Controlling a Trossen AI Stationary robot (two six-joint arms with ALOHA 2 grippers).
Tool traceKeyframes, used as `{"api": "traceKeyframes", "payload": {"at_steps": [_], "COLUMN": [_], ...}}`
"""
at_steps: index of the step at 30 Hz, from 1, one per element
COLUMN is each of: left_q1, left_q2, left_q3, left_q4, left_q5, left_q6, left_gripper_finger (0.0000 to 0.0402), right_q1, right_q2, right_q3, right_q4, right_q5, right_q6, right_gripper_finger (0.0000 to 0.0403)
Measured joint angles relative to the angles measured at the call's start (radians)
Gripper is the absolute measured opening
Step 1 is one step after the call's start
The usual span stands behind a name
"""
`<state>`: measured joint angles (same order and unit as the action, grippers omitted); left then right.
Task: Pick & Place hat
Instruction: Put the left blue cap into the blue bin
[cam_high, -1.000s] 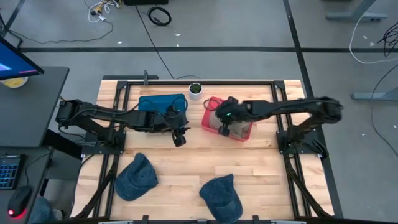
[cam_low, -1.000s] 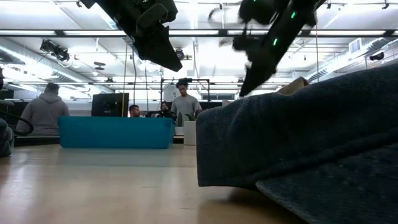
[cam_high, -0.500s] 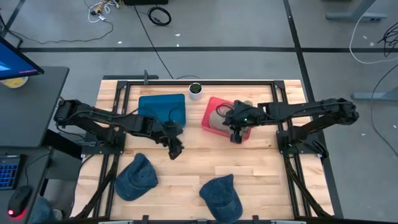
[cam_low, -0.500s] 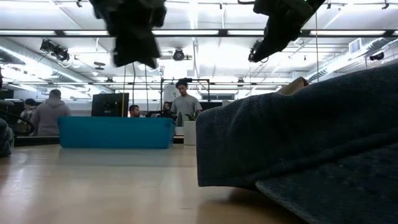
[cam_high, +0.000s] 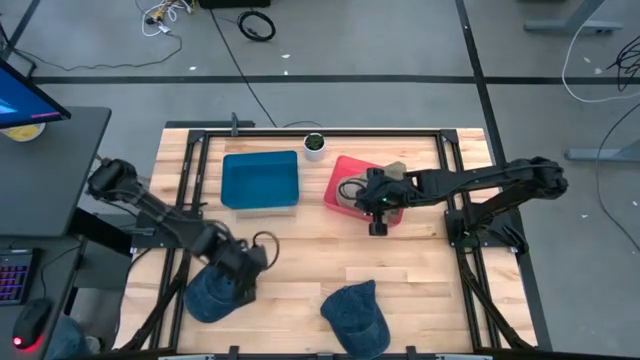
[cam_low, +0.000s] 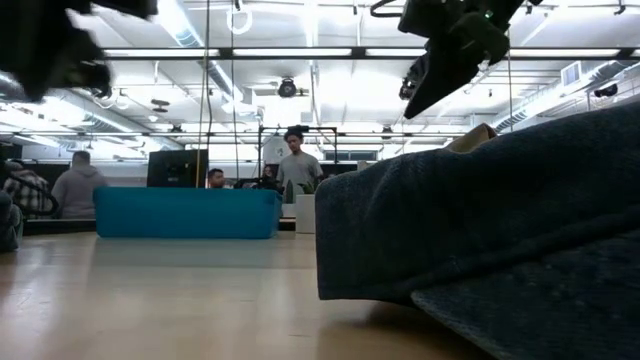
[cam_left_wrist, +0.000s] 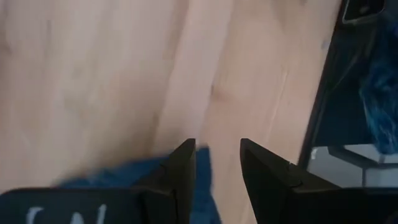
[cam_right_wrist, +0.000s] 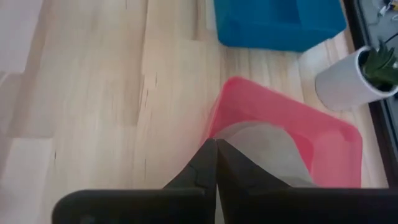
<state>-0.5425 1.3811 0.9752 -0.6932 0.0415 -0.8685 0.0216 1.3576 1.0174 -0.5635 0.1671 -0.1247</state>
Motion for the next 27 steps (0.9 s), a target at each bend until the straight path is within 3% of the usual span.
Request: {"api": "traceKeyframes", "payload": {"at_steps": [6,13,27], "left_q1": [-0.098,-0.167,-0.253], "left_q2": [0.0,0.001,0.186], "left_q3": [0.0,-0.001,-0.001], "left_q4": [-0.071,-0.217,-0.209], "left_q5": [-0.02,-0.02,-0.019], "left_q6": [-0.2,-0.228,-0.276], "left_gripper_finger": [0.0175,0.0226,0.0218], "right_q1": [0.0,0.0,0.0], "right_q2": [0.01,0.01,0.011], "right_q3": [0.001,0.001,0.001], "right_q4": [0.04,0.092,0.112], "right_q5": [0.0,0.0,0.0], "right_q6": [-0.032,-0.054,-0.072], "right_gripper_finger": [0.0008,0.0008,0.0008]}}
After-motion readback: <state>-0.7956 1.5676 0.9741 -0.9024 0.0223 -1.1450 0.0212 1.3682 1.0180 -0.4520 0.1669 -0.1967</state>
